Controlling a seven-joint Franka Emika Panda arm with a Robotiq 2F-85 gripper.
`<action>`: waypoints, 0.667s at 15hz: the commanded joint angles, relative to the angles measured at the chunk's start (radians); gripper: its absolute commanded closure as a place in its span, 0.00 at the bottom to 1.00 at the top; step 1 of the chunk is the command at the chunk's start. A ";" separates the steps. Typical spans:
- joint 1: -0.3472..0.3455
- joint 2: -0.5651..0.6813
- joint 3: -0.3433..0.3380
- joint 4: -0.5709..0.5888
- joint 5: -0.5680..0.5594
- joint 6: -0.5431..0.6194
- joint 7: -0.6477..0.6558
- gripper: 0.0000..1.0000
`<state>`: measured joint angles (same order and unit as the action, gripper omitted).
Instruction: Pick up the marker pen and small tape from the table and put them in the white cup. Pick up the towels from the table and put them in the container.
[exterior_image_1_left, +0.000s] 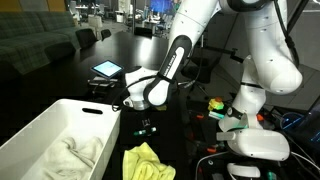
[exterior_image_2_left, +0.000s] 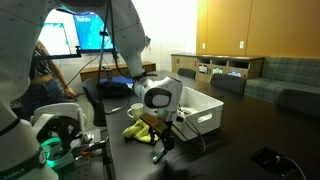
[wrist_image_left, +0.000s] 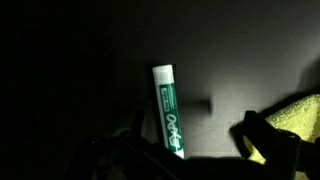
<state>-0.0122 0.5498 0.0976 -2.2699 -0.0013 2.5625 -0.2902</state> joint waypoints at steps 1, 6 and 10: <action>-0.028 0.007 0.016 -0.037 -0.006 0.086 -0.033 0.00; -0.004 0.029 -0.022 -0.052 -0.052 0.175 0.010 0.00; 0.027 0.061 -0.071 -0.043 -0.127 0.254 0.043 0.00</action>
<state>-0.0150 0.5868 0.0643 -2.3134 -0.0752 2.7431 -0.2832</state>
